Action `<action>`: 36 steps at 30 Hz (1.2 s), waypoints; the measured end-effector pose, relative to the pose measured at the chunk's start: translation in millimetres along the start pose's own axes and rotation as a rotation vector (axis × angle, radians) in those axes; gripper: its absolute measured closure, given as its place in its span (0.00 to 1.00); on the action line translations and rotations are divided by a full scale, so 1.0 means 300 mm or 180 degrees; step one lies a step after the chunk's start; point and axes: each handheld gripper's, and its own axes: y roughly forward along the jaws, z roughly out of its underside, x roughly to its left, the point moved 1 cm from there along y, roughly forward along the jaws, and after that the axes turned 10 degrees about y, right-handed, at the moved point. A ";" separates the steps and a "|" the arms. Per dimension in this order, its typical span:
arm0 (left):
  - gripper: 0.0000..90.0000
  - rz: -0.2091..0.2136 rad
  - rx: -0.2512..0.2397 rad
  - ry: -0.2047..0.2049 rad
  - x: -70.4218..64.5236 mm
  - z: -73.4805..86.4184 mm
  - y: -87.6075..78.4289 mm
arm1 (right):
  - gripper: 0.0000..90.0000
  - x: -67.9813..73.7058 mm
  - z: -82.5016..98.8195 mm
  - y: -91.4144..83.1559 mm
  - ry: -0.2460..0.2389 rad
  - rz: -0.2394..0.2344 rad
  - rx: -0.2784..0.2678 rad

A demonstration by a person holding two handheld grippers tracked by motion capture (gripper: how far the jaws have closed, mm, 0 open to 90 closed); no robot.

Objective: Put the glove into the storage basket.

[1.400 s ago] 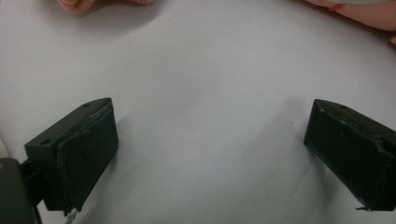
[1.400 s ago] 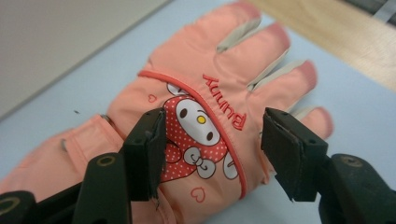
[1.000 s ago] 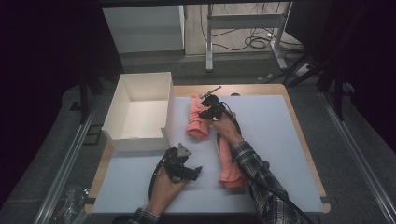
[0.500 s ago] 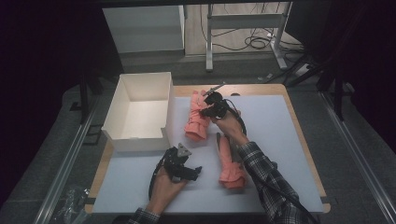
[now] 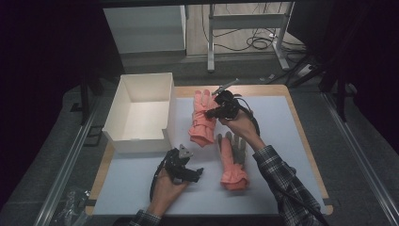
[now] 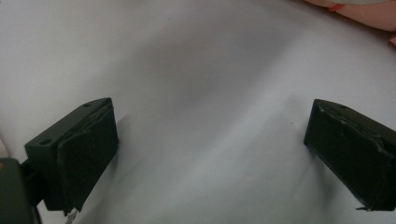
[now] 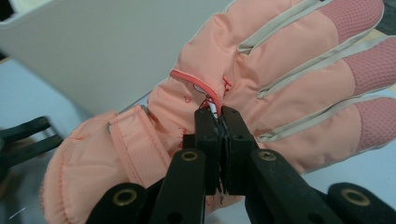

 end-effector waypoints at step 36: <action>0.03 -0.0004 0.0001 0.0009 0.001 -0.001 0.000 | 0.95 0.029 0.401 -0.281 -0.0056 -0.0261 0.0338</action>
